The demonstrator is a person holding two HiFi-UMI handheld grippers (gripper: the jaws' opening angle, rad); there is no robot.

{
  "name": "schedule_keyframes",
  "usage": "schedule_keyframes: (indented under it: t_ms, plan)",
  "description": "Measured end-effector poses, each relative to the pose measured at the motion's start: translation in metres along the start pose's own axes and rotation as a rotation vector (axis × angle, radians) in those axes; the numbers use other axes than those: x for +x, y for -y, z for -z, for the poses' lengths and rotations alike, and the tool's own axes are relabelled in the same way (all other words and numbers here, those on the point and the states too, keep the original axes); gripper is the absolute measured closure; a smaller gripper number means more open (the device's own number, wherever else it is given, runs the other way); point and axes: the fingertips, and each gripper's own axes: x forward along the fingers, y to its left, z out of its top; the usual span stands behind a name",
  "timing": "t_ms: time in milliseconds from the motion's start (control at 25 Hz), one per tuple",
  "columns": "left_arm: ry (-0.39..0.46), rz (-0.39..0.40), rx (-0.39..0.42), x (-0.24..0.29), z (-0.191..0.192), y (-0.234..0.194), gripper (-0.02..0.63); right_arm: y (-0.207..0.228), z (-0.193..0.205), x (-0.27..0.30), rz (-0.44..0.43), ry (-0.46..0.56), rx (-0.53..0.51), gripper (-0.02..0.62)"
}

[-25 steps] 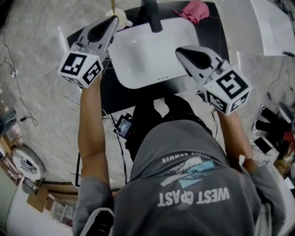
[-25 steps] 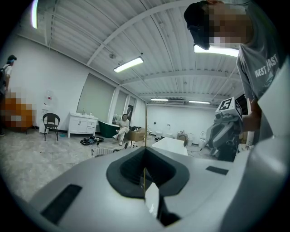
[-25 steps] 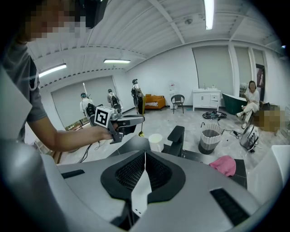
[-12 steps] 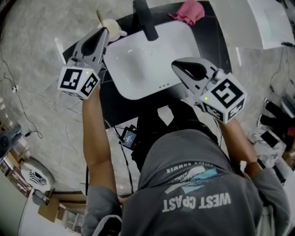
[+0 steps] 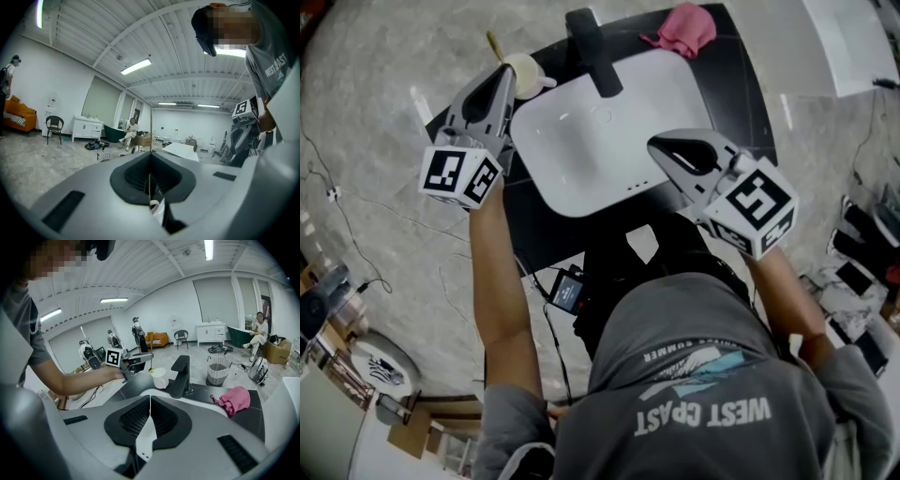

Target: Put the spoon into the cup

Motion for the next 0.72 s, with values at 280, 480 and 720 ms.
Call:
schedule_keyframes:
  t_ms: [280, 480, 720]
  plan:
    - [-0.003, 0.0, -0.012, 0.009, 0.007, -0.012, 0.606, 0.004, 0.0, 0.009, -0.008, -0.009, 0.012, 0.563]
    - [-0.015, 0.004, -0.012, 0.014, 0.017, -0.015, 0.606, 0.009, 0.007, 0.012, -0.006, -0.021, 0.032, 0.563]
    - [-0.035, 0.003, -0.017, 0.017, 0.03, -0.021, 0.606, 0.011, 0.013, 0.019, -0.016, -0.027, 0.045, 0.563]
